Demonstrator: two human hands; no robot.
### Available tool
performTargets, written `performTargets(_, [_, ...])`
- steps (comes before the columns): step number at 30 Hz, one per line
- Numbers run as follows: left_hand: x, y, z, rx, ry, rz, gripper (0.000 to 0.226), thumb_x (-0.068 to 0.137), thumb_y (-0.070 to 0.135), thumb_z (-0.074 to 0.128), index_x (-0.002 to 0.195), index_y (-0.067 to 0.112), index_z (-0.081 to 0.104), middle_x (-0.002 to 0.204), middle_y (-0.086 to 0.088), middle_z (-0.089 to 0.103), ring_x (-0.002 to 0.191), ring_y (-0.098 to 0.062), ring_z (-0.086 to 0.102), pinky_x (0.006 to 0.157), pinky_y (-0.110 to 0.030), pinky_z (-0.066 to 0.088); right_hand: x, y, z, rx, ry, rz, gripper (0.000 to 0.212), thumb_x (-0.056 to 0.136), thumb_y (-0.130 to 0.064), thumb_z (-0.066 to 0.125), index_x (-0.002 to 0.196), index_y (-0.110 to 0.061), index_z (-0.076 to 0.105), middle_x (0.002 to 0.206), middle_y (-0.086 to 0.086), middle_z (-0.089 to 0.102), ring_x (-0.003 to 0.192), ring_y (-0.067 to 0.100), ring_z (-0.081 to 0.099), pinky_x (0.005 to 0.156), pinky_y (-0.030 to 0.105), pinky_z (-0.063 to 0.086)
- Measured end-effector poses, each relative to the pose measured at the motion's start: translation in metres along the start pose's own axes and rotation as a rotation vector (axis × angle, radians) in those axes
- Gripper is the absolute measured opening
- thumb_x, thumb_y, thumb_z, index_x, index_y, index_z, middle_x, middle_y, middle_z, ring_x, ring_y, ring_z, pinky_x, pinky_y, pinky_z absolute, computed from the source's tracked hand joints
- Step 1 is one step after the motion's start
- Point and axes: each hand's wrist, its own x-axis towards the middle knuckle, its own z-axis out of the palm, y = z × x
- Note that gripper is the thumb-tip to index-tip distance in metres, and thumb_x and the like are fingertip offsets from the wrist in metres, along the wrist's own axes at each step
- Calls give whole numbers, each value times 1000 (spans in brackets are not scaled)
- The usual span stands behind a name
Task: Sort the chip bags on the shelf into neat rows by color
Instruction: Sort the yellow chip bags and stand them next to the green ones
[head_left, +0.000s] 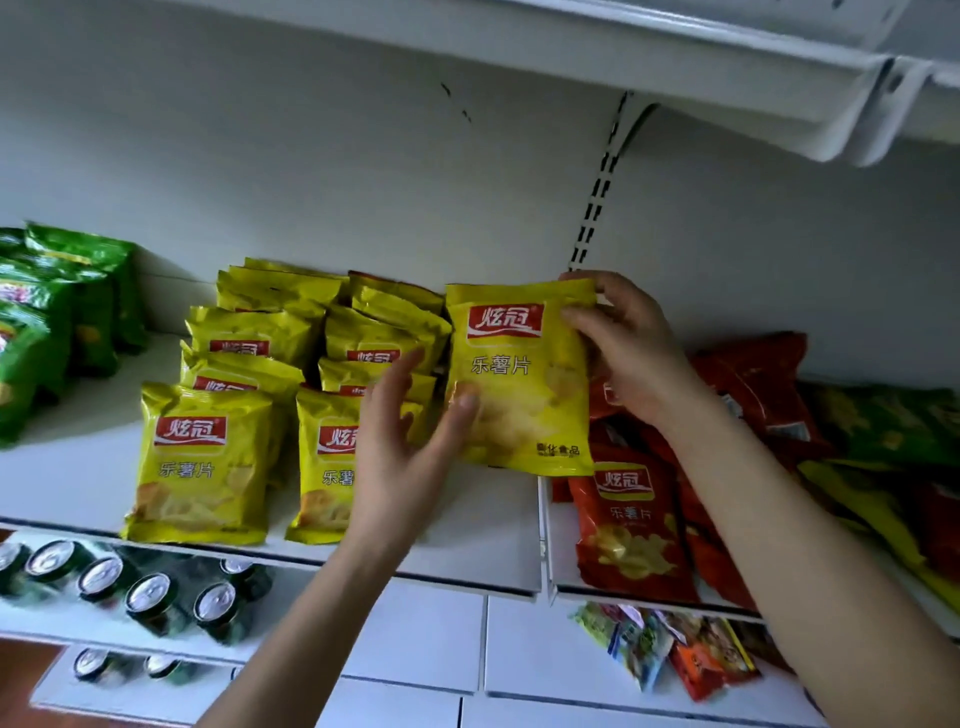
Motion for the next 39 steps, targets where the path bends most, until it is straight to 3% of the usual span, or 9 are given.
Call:
performTargets(5, [2, -3, -2, -231, -143, -195, 53, 69, 32, 67, 119, 29, 54, 109, -6, 68, 95, -12, 68, 73, -22, 55, -1, 12, -3, 230, -114, 142, 28, 89, 3, 47, 95, -21, 59, 90, 4, 64, 78, 15, 63, 66, 31, 54])
performTargets(9, [3, -10, -2, -199, -58, -145, 37, 80, 16, 68, 113, 26, 55, 107, -10, 68, 97, -24, 67, 77, -33, 57, -10, 23, -16, -44, -255, 84, 28, 76, -20, 66, 102, -27, 55, 93, -3, 66, 82, 9, 67, 69, 27, 56])
performTargets(12, [2, -16, 3, -153, -74, -122, 42, 85, 9, 65, 122, 22, 49, 108, -6, 66, 96, -17, 66, 71, -21, 55, -13, 31, -21, -225, -291, 117, 31, 76, -10, 69, 97, -26, 52, 89, -4, 65, 73, 5, 66, 58, 23, 55])
performTargets(15, [-7, -29, 14, 108, -72, 4, 52, 87, 11, 66, 133, 12, 43, 116, -2, 60, 101, -12, 61, 72, -11, 49, 3, 38, -28, -311, -57, 13, 31, 79, -5, 68, 103, -12, 50, 90, -3, 60, 76, 7, 60, 54, 15, 52])
performTargets(17, [-18, -55, 20, 450, -93, 246, 46, 88, 22, 62, 127, 1, 53, 114, -13, 64, 100, -25, 64, 75, -22, 51, 20, 47, -34, -329, 55, -22, 37, 81, -2, 66, 112, -3, 47, 94, 1, 58, 79, 8, 57, 53, 11, 50])
performTargets(21, [-48, -110, 27, 886, -343, 402, 46, 83, 39, 45, 104, 8, 70, 105, -12, 70, 99, -29, 67, 74, -40, 57, 46, 79, -21, -388, 23, 41, 42, 83, -4, 65, 118, 1, 42, 112, 17, 58, 100, 30, 59, 68, 38, 54])
performTargets(27, [-57, -133, 23, 924, -423, 456, 35, 88, 38, 47, 101, 12, 67, 110, -10, 67, 114, -21, 46, 88, -32, 33, 55, 123, 18, -620, -71, 1, 44, 82, -8, 66, 118, 4, 43, 119, 20, 56, 109, 33, 54, 89, 41, 45])
performTargets(34, [-59, -129, 22, 965, -392, 495, 61, 101, 43, 22, 98, 8, 72, 107, -13, 69, 111, -22, 45, 89, -34, 33, 51, 129, 18, -792, -59, 43, 56, 79, -20, 71, 121, 3, 44, 127, 20, 52, 118, 33, 48, 96, 36, 39])
performTargets(39, [-56, -123, 19, 1040, -528, 496, 46, 88, 37, 38, 91, 5, 72, 98, -16, 69, 97, -33, 65, 74, -40, 54, 22, 93, -12, -965, -4, -4, 42, 88, -31, 60, 118, -1, 52, 118, 16, 58, 109, 30, 54, 86, 35, 41])
